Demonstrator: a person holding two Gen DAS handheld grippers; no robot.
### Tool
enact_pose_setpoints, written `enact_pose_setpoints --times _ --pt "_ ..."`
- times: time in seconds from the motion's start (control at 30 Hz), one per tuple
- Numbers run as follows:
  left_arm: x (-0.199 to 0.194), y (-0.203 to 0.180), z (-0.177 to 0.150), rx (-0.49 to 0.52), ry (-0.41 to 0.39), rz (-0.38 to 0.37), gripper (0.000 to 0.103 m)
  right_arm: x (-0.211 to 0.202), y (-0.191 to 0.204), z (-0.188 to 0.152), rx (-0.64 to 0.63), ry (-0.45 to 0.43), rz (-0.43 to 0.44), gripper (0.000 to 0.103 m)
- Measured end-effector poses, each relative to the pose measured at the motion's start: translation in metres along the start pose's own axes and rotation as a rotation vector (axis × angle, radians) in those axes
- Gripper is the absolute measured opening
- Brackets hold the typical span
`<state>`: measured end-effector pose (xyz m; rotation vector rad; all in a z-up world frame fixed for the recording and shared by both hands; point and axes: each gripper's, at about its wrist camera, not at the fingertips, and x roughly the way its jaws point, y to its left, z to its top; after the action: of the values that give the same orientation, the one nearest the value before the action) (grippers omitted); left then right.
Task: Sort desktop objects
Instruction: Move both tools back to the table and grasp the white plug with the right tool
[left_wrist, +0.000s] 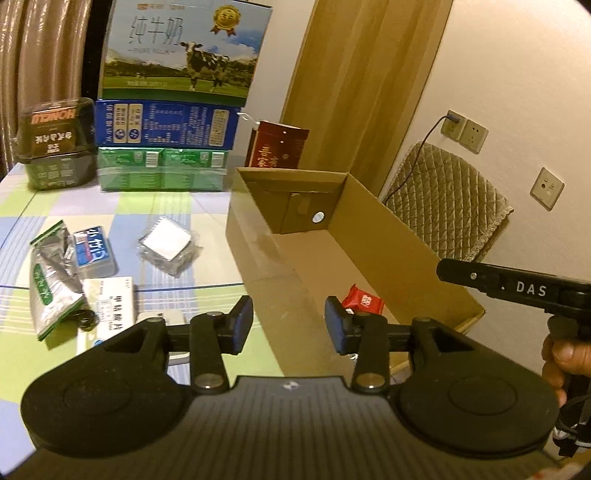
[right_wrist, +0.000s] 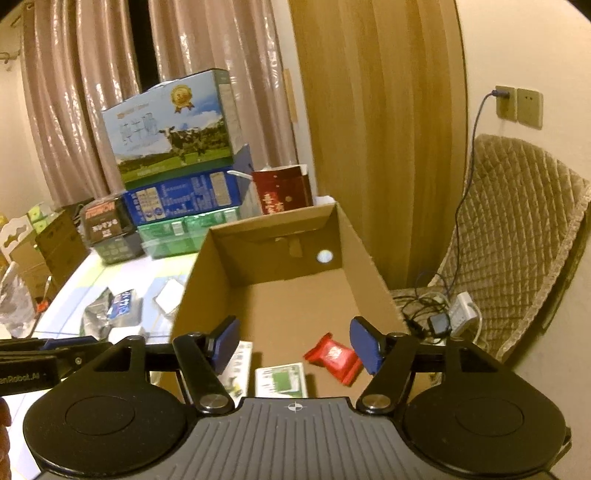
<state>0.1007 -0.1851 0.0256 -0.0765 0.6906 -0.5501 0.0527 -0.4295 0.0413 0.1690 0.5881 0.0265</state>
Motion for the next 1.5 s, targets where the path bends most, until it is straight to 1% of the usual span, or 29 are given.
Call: enact_pose_setpoints --times 0.13,0.17,0.3,0.37,0.43,0.57,0.73,0.93,1.17,1.33,1.5 --pt "-0.018 0.011 -0.005 0.022 -0.013 0.027 0.044 -0.010 0.021 0.000 -0.016 -0.015 0.037 0.070" --pt "-0.023 0.015 -0.007 0.029 -0.014 0.037 0.048 -0.012 0.027 -0.001 -0.025 -0.018 0.049 0.071" --pt "-0.044 0.039 -0.018 0.053 -0.002 0.085 0.056 -0.019 0.054 -0.005 -0.061 -0.024 0.100 0.075" --pt "-0.055 0.053 -0.025 0.063 0.003 0.123 0.064 -0.021 0.067 -0.009 -0.079 -0.028 0.126 0.077" --pt "-0.065 0.068 -0.032 0.071 0.006 0.160 0.068 -0.021 0.082 -0.013 -0.105 -0.030 0.148 0.077" --pt "-0.082 0.100 -0.045 0.056 0.020 0.224 0.075 -0.018 0.111 -0.022 -0.158 -0.027 0.193 0.079" --pt "-0.092 0.132 -0.055 0.021 0.026 0.279 0.078 -0.007 0.144 -0.035 -0.200 -0.003 0.244 0.082" --pt "-0.084 0.154 -0.063 0.000 0.035 0.275 0.078 0.019 0.170 -0.056 -0.244 0.047 0.261 0.082" --pt "-0.056 0.174 -0.071 -0.014 0.072 0.249 0.077 0.059 0.181 -0.078 -0.272 0.120 0.252 0.082" --pt "-0.035 0.181 -0.066 -0.013 0.080 0.224 0.077 0.091 0.187 -0.088 -0.303 0.137 0.231 0.082" --pt "-0.015 0.187 -0.062 -0.018 0.093 0.207 0.076 0.124 0.187 -0.093 -0.286 0.159 0.214 0.081"
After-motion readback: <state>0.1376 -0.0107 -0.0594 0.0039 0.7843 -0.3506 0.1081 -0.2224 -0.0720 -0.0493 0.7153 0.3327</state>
